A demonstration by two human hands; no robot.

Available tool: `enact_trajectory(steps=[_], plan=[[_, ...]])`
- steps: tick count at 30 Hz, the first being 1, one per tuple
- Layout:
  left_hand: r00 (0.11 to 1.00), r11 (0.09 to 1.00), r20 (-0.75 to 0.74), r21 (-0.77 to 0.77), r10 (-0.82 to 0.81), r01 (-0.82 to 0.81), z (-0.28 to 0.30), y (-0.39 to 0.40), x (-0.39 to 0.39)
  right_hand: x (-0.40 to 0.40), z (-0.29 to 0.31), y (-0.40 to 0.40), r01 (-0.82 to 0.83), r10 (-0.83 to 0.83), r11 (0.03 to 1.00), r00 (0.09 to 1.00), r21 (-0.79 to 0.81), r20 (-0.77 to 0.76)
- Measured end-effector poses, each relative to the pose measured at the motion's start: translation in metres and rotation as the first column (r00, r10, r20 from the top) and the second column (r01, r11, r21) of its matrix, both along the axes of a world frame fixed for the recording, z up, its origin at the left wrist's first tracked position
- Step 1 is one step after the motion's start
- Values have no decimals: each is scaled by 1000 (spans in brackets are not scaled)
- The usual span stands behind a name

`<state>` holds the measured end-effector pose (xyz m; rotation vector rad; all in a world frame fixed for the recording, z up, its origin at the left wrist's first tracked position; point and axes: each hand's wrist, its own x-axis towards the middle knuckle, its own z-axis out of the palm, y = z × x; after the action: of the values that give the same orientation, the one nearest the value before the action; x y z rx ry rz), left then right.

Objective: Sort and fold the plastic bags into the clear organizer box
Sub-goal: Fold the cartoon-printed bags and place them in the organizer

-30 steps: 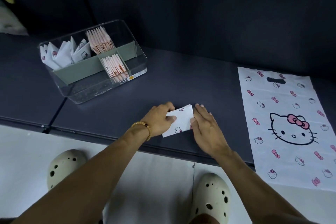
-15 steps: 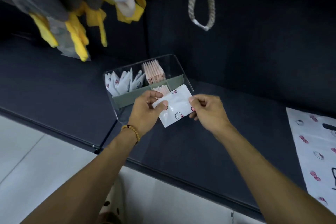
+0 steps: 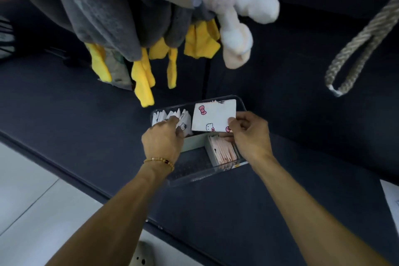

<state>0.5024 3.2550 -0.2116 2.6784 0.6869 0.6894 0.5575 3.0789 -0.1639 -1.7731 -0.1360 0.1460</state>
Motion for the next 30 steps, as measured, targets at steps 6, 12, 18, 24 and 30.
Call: enact_trajectory(steps=[6, 12, 18, 24, 30], plan=[[977, 997, 195, -28, 80, -76, -3, 12, -16, 13, -5, 42, 121, 123, 849, 902, -514, 415], [983, 999, 182, 44, -19, 11, -14, 16, -28, 11, -15, 74, -145, 308, 794, 933, -590, 186], [998, 999, 47, 8, -34, 34, -9, 18, -20, 21, -20, 83, -244, 238, 839, 968, -486, -74], [999, 965, 43, -262, 6, 5, 9, 9, -15, 13, -17, 73, -163, 196, 896, 980, -412, 40], [964, 572, 193, -818, 183, 56, 30, -20, -29, 1, 5, 14, -21, 106, 907, 978, -421, 181]])
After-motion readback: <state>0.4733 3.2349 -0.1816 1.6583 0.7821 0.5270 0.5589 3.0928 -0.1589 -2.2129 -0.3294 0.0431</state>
